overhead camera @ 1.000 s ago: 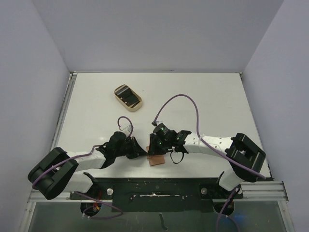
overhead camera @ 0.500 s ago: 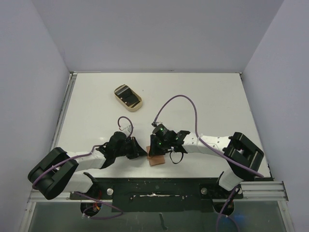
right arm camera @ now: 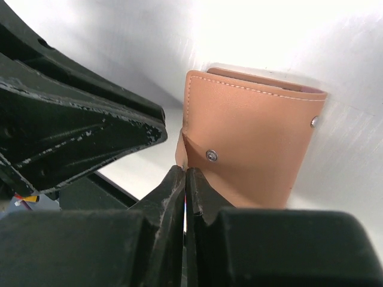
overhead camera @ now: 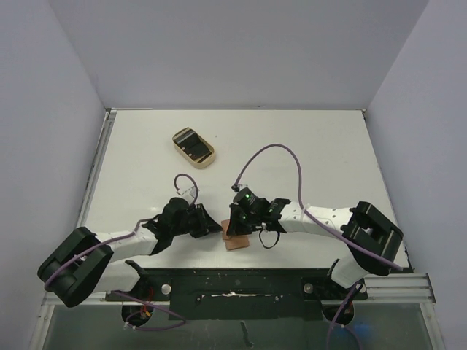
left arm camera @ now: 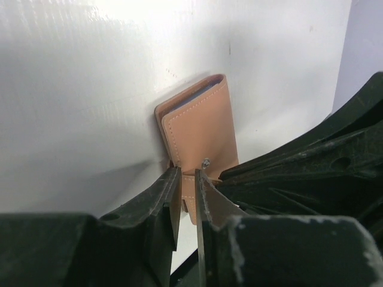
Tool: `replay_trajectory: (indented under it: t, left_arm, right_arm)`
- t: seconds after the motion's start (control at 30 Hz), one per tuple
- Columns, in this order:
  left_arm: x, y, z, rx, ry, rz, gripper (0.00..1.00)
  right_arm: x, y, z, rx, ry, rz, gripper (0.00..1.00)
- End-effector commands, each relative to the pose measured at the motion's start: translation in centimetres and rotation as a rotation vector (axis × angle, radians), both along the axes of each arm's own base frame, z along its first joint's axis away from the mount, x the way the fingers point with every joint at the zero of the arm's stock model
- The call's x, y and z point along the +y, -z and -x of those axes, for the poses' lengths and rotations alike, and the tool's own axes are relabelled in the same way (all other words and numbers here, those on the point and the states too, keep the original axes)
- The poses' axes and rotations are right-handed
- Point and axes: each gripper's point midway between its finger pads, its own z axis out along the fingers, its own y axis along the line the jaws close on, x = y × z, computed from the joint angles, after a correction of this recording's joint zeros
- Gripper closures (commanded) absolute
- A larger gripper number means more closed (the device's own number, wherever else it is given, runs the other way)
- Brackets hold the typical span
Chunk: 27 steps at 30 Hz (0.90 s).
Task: Put the credit cards into the card holder
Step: Close the card holder at the center of the board.
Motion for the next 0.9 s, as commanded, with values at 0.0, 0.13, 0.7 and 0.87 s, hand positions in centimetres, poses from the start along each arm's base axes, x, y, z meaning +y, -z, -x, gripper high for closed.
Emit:
replay_trajectory:
  t: [0.0, 0.13, 0.7, 0.87]
  left_arm:
    - [-0.3, -2.8, -2.6, -0.079, -0.054, 0.055, 0.82]
    - [-0.4, -2.5, -3.3, -0.074, -0.053, 0.055, 0.77]
    - [-2.3, -0.8, -3.5, -0.044, 0.021, 0.106, 0.75]
    - [-2.7, -1.0, -3.5, -0.038, 0.033, 0.12, 0.81]
  right_arm:
    - [0.2, -2.3, -1.4, -0.086, 0.017, -0.063, 1.0]
    - [0.3, -2.1, -1.3, -0.085, 0.011, -0.065, 1.0]
    - [0.3, -1.9, -1.7, -0.124, -0.025, -0.055, 1.0]
    - [0.0, -1.7, -1.9, -0.136, -0.026, -0.044, 1.0]
